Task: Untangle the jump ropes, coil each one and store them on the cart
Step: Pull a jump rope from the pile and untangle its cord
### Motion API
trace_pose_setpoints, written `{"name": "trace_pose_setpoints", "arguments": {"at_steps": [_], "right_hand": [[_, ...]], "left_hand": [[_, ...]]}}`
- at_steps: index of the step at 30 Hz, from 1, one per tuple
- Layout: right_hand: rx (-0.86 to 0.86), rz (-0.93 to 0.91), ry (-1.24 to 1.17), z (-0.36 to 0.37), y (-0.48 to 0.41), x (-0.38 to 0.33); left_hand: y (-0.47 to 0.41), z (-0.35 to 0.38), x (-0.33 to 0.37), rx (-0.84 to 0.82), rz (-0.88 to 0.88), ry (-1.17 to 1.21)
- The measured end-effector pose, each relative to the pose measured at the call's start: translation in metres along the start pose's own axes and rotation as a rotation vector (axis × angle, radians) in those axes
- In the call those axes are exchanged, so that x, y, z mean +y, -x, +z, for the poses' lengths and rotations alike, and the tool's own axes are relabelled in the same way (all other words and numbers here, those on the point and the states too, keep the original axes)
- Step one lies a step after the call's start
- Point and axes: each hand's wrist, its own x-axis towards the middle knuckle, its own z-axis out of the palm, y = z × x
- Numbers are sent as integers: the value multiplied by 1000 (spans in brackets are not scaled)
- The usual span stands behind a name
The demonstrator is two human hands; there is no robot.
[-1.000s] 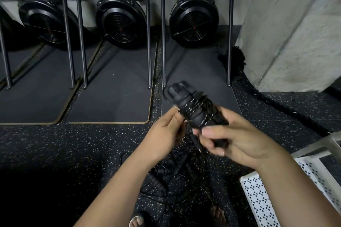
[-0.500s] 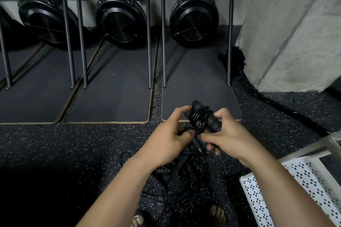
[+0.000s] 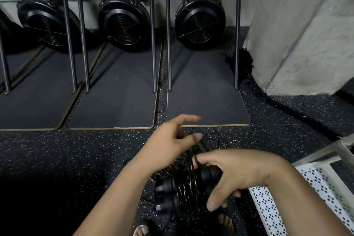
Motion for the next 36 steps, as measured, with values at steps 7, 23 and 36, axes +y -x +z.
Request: {"name": "trace_pose_setpoints", "arguments": {"at_steps": [7, 23, 36], "right_hand": [[40, -396, -486, -7, 10, 1], [1173, -240, -324, -21, -29, 21], [329, 157, 61, -2, -19, 17]], "left_hand": [[-9, -4, -5, 42, -245, -25], [-2, 12, 2, 62, -47, -16], [-1, 10, -2, 4, -27, -109]]}}
